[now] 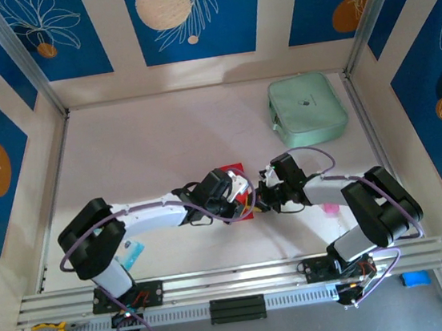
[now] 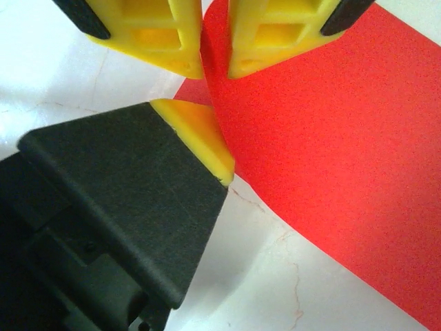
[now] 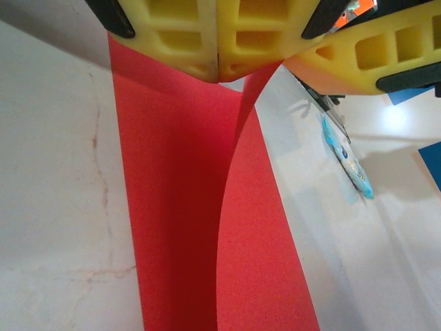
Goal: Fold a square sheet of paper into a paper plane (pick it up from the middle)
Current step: Fold the triangle a second time at the center of the table.
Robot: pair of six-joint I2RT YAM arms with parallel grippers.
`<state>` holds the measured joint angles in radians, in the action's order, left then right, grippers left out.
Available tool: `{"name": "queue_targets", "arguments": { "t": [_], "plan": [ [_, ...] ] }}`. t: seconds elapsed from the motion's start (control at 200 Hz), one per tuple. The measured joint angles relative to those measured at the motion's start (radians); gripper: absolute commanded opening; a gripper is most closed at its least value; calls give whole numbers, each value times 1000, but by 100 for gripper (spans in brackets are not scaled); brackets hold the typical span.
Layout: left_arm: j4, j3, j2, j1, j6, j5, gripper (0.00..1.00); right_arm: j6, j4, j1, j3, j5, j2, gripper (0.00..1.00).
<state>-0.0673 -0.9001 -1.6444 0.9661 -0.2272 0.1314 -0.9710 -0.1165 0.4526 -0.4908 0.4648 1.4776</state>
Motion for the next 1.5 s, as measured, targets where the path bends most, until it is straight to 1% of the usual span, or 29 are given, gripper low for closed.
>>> {"name": "queue_targets", "arguments": {
  "t": [0.145, 0.24, 0.425, 0.58, 0.87, 1.055, 1.265, 1.5],
  "plan": [
    [0, -8, -13, -4, 0, 0, 18, 0, -6, 0, 0, 8, 5, 2],
    [0, -11, -14, -6, 0, 0, 16, -3, -8, 0, 0, 10, 10, 2],
    [-1, -17, -14, -9, 10, 4, 0, -3, -8, 0, 0, 9, 10, 4],
    [-2, -17, -14, -13, 16, 11, 0, 9, 51, 11, -7, -35, 9, 3],
    [0, -17, -14, -19, 15, 27, 0, 13, 142, 83, -45, -157, 17, 2],
    [6, -17, -14, -39, -9, 64, 0, 49, 250, 89, -103, -230, 34, 3],
    [40, -19, -36, -52, -81, 105, 0, 103, 307, 71, -131, -234, 45, 3],
    [58, -19, -63, -52, -130, 116, 0, 130, 323, 61, -137, -234, 42, 4]
  ]
}}
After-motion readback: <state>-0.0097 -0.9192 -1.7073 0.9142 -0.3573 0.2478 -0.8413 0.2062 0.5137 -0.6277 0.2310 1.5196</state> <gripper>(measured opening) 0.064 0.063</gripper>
